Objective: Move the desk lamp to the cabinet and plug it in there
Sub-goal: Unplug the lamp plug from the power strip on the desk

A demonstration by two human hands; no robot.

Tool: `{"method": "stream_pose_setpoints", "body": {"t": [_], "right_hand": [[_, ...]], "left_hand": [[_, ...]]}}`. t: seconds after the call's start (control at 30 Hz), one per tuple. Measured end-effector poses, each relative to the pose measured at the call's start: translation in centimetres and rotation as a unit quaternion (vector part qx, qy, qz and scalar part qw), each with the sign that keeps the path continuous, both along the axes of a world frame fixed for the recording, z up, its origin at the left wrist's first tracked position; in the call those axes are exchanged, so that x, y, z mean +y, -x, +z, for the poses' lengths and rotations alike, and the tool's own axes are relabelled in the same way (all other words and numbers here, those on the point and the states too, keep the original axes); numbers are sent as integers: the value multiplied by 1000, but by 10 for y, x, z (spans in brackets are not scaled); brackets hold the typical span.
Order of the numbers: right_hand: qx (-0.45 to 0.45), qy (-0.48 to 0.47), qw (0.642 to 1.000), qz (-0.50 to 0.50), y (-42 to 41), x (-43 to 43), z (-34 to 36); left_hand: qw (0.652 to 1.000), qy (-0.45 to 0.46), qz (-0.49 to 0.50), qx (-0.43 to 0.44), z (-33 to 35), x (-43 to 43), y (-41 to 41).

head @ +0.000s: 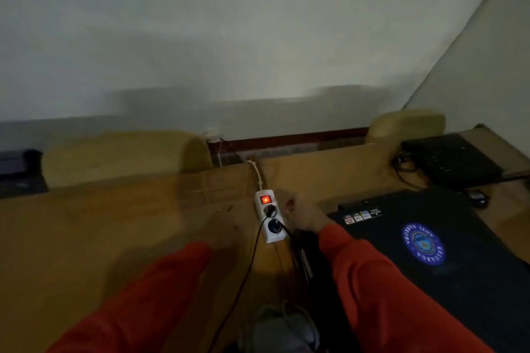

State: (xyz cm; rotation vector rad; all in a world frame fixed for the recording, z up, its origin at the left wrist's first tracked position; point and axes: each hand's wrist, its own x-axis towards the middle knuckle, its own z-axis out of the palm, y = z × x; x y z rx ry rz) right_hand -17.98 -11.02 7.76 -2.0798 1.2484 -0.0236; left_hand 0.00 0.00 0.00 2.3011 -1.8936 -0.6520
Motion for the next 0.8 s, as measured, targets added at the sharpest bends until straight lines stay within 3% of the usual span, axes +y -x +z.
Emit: {"method": "stream_pose_setpoints", "body": {"t": [0.23,0.37,0.8], "right_hand": [[47,-4,999,14,-22,-17,-36],[60,9,998,35,-30,-26,-47],[70,80,992,68,-41,-27,-67]], "left_hand": [[976,147,42,157,-45,-24,27],[955,174,98,218,-63,-29,35],[940,195,124,251,-64,-34,36]]}}
